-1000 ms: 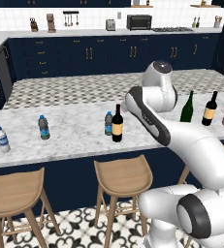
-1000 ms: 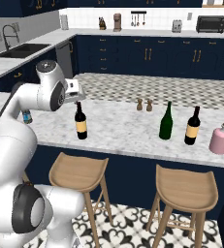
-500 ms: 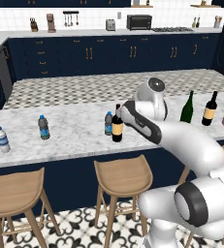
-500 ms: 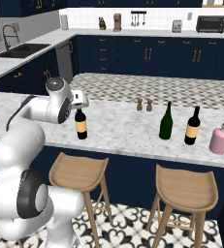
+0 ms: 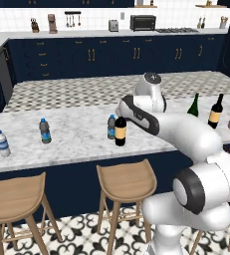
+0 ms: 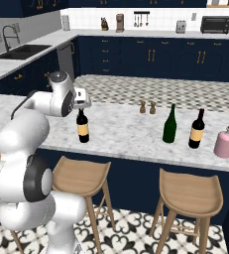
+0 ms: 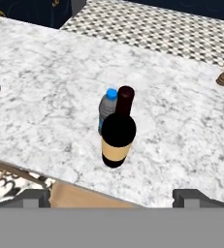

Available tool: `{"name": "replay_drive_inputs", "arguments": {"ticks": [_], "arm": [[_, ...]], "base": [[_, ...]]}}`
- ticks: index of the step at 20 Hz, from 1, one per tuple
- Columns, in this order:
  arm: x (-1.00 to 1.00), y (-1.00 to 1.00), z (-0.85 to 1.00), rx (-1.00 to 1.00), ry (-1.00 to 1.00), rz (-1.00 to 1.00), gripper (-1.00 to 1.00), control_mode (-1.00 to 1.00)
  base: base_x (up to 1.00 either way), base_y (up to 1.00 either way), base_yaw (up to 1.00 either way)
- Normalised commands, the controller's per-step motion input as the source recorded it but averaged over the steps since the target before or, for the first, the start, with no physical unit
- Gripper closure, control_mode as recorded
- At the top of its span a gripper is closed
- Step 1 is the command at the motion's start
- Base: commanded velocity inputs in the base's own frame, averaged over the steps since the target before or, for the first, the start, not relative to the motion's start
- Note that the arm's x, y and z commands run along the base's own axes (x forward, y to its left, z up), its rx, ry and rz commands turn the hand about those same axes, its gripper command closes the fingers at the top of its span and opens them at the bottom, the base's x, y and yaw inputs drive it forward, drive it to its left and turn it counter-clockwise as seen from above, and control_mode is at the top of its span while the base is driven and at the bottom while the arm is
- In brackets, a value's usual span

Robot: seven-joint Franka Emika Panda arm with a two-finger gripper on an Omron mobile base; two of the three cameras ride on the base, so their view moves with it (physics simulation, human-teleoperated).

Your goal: Move the plastic bottles in the middle to the plastics group, and the glass bottles in the middle to the glass group.

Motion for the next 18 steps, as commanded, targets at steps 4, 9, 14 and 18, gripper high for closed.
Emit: {"name": "replay_drive_inputs", "arguments": {"ticks": [4, 9, 14, 18], "arm": [[0.21, 0.0, -0.22, 0.0, 0.0, 0.0, -1.0, -1.0], [0.29, 0.02, -0.25, 0.0, 0.0, 0.0, -1.0, -1.0], [0.19, 0.15, -0.12, 0.0, 0.0, 0.0, -1.0, -1.0], [0.17, 0.12, -0.08, 0.0, 0.02, -0.05, -1.0, -1.0]], "base": [[0.0, 0.0, 0.0], [0.0, 0.0, 0.0], [0.0, 0.0, 0.0], [0.0, 0.0, 0.0]]}}
